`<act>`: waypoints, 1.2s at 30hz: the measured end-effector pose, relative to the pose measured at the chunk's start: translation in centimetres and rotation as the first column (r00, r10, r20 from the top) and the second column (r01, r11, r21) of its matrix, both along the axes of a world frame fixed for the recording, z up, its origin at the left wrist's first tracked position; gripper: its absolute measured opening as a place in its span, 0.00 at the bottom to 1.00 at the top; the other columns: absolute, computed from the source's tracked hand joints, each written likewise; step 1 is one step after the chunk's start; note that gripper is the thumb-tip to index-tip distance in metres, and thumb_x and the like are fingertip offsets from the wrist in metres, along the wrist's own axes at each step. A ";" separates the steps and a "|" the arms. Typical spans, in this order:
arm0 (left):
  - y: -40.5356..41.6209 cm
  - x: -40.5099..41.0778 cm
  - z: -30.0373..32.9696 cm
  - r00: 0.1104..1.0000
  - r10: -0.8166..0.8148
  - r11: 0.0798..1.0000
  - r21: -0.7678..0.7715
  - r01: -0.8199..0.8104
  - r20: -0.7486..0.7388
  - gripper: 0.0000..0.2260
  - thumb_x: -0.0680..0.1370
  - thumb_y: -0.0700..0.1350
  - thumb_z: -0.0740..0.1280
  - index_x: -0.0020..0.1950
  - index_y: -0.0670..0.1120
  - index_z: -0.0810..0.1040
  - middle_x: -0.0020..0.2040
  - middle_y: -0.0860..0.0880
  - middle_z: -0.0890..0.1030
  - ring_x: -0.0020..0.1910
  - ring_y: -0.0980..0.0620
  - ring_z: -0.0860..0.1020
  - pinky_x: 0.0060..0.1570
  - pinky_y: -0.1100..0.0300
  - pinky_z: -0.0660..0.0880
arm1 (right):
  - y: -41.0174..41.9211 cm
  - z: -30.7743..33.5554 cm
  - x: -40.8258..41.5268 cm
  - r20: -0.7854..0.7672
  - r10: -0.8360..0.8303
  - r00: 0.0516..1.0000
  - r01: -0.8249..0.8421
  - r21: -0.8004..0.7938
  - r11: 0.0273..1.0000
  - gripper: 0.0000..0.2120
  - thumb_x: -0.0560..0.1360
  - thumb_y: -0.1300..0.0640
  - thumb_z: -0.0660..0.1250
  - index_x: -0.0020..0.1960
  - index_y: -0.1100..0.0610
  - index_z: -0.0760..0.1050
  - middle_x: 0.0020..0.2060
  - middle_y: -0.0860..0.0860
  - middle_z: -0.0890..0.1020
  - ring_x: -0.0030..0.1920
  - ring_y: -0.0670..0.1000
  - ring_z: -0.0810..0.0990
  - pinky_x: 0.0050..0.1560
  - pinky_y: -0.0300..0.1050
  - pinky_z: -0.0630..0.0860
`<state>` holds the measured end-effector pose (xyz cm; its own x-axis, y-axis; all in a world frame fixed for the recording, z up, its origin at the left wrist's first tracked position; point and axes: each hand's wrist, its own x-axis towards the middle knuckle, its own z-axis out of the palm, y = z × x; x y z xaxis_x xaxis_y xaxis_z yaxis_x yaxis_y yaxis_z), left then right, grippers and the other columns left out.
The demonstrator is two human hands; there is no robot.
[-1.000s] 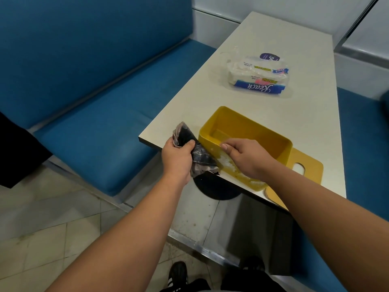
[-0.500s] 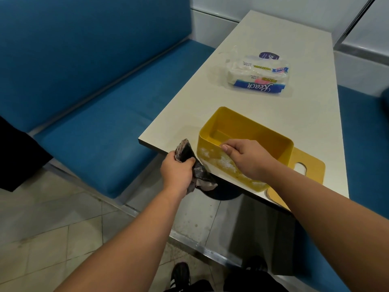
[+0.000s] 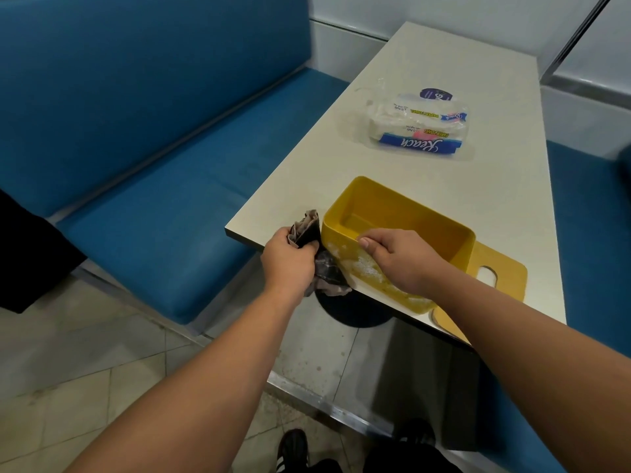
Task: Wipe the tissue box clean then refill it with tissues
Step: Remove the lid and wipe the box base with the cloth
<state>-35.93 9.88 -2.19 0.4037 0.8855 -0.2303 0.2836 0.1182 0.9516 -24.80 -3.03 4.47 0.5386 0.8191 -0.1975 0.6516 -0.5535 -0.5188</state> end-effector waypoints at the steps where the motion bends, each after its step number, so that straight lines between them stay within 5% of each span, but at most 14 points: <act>1: 0.0 0.1 0.1 0.999 0.010 1.000 -0.009 -0.010 0.040 0.08 0.74 0.43 0.72 0.46 0.54 0.75 0.47 0.52 0.82 0.48 0.50 0.81 0.50 0.50 0.80 | 0.0 0.0 0.0 0.003 0.002 1.000 -0.002 0.002 1.000 0.18 0.82 0.47 0.54 0.67 0.51 0.74 0.59 0.49 0.79 0.55 0.48 0.74 0.53 0.41 0.68; 18: 0.7 -0.1 1.0 0.985 -0.055 0.998 0.035 0.050 0.162 0.10 0.75 0.41 0.72 0.49 0.55 0.76 0.49 0.52 0.82 0.50 0.53 0.81 0.51 0.50 0.80 | 0.0 -0.1 0.2 -0.013 -0.004 1.000 0.004 0.003 1.000 0.16 0.82 0.47 0.54 0.63 0.51 0.76 0.55 0.50 0.80 0.53 0.51 0.76 0.52 0.45 0.71; 21: 0.9 -0.4 0.8 0.990 -0.134 0.985 0.115 0.128 0.044 0.09 0.75 0.42 0.71 0.51 0.52 0.76 0.50 0.52 0.81 0.50 0.53 0.79 0.50 0.55 0.78 | 0.0 -0.2 0.2 -0.017 -0.006 1.000 0.006 0.001 1.000 0.17 0.82 0.47 0.54 0.65 0.51 0.74 0.58 0.49 0.80 0.57 0.51 0.76 0.54 0.43 0.69; 26: 0.5 -0.9 0.1 0.969 -0.142 0.976 0.132 0.171 -0.202 0.06 0.74 0.42 0.71 0.49 0.49 0.77 0.43 0.51 0.79 0.42 0.54 0.76 0.35 0.62 0.70 | 0.0 -0.3 0.2 -0.017 0.001 1.000 -0.001 -0.002 1.000 0.18 0.82 0.47 0.54 0.66 0.51 0.74 0.59 0.49 0.79 0.59 0.51 0.75 0.54 0.42 0.69; 30: -0.9 -0.6 1.1 0.998 -0.059 0.994 0.094 0.059 0.003 0.08 0.74 0.42 0.71 0.44 0.53 0.74 0.42 0.54 0.79 0.42 0.58 0.77 0.36 0.63 0.74 | 0.0 -0.3 0.3 -0.006 -0.007 1.000 0.007 0.000 1.000 0.18 0.82 0.47 0.54 0.66 0.51 0.74 0.59 0.48 0.79 0.58 0.50 0.75 0.53 0.41 0.68; 33: -1.1 -0.2 1.8 0.985 0.020 0.999 0.023 -0.024 0.170 0.08 0.74 0.42 0.72 0.48 0.51 0.76 0.45 0.52 0.81 0.45 0.56 0.80 0.41 0.61 0.79 | 0.1 -0.3 0.3 -0.011 -0.003 1.000 0.003 -0.004 1.000 0.17 0.82 0.47 0.54 0.65 0.51 0.75 0.57 0.48 0.80 0.54 0.49 0.75 0.51 0.42 0.68; 36: -1.2 -0.1 1.5 0.989 0.056 0.998 -0.033 -0.052 0.136 0.08 0.74 0.42 0.72 0.50 0.51 0.75 0.46 0.51 0.81 0.47 0.52 0.80 0.43 0.58 0.79 | 0.0 -0.2 0.3 -0.022 -0.007 1.000 0.007 0.001 1.000 0.18 0.82 0.47 0.55 0.66 0.52 0.74 0.59 0.49 0.79 0.58 0.51 0.75 0.53 0.42 0.68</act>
<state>-36.04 8.72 -0.65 0.3852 0.9004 -0.2021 0.1437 0.1578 0.9770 -24.55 -2.99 4.25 0.5398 0.8156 -0.2083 0.6363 -0.5574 -0.5333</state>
